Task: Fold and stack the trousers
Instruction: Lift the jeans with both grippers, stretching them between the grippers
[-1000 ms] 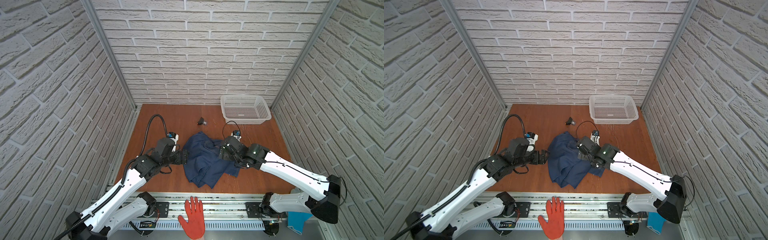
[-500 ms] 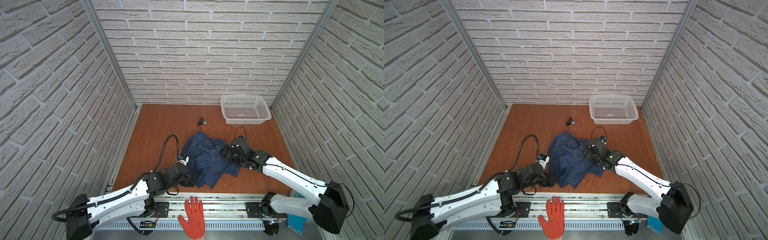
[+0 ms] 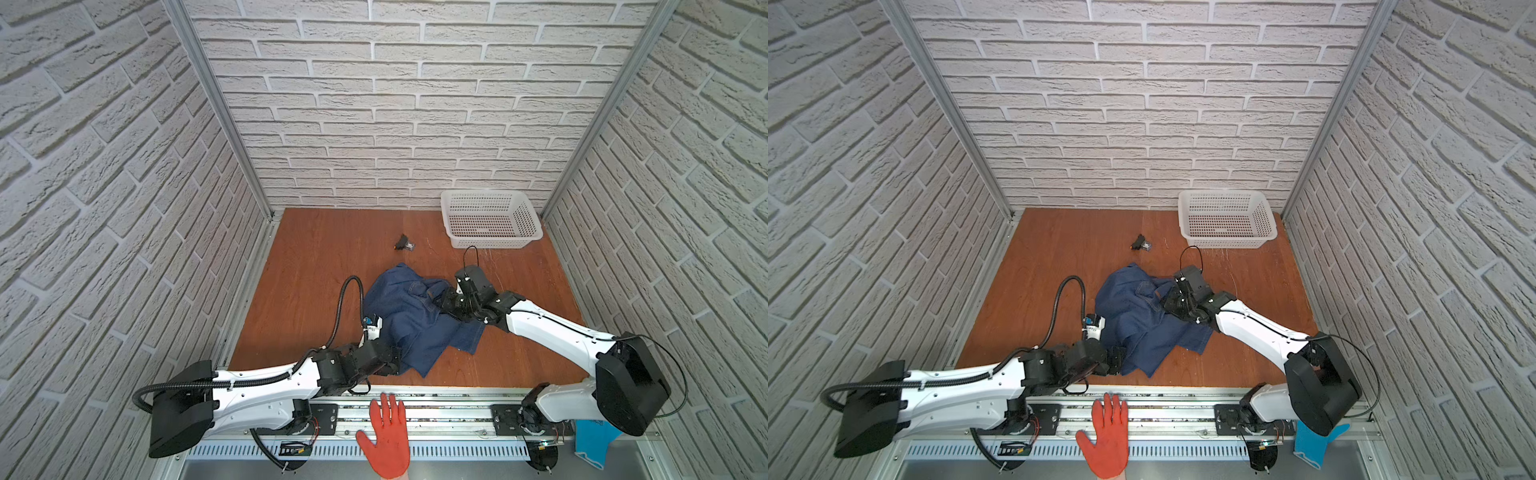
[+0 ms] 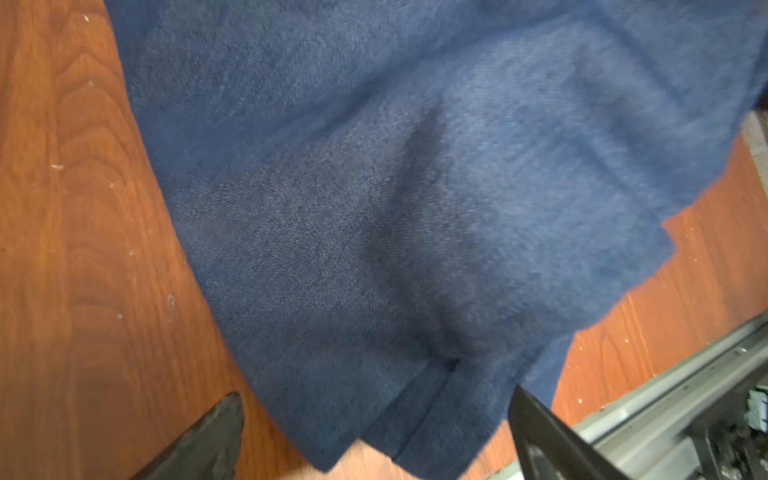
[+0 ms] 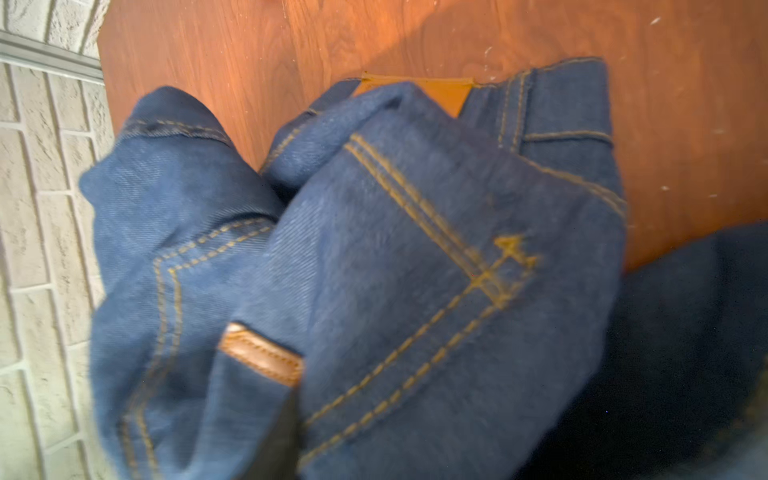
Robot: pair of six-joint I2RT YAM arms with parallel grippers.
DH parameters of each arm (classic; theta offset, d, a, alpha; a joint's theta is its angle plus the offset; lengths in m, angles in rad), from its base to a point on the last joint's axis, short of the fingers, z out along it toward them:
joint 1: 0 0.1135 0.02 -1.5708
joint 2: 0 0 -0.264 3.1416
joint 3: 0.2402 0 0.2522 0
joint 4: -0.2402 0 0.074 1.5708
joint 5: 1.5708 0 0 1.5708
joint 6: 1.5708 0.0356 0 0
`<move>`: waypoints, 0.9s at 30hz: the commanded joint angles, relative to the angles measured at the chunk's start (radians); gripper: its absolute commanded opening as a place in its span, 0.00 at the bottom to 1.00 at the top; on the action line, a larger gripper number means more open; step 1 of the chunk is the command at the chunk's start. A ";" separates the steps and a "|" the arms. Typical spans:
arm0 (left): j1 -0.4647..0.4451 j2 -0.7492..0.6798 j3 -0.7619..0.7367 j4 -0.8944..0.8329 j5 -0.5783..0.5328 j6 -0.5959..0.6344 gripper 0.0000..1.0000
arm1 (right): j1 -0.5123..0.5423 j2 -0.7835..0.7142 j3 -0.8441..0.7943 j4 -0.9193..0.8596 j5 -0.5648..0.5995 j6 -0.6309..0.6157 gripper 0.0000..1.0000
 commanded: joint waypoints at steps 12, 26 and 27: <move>0.068 0.180 0.033 0.104 -0.043 0.042 0.75 | -0.002 -0.192 0.346 -0.287 0.042 -0.135 0.06; 0.378 -0.165 0.231 -0.139 -0.094 0.386 0.00 | -0.003 -0.300 0.538 -0.438 0.129 -0.217 0.06; 0.402 -0.197 0.260 -0.179 -0.096 0.416 0.00 | -0.002 -0.304 0.556 -0.456 0.146 -0.228 0.05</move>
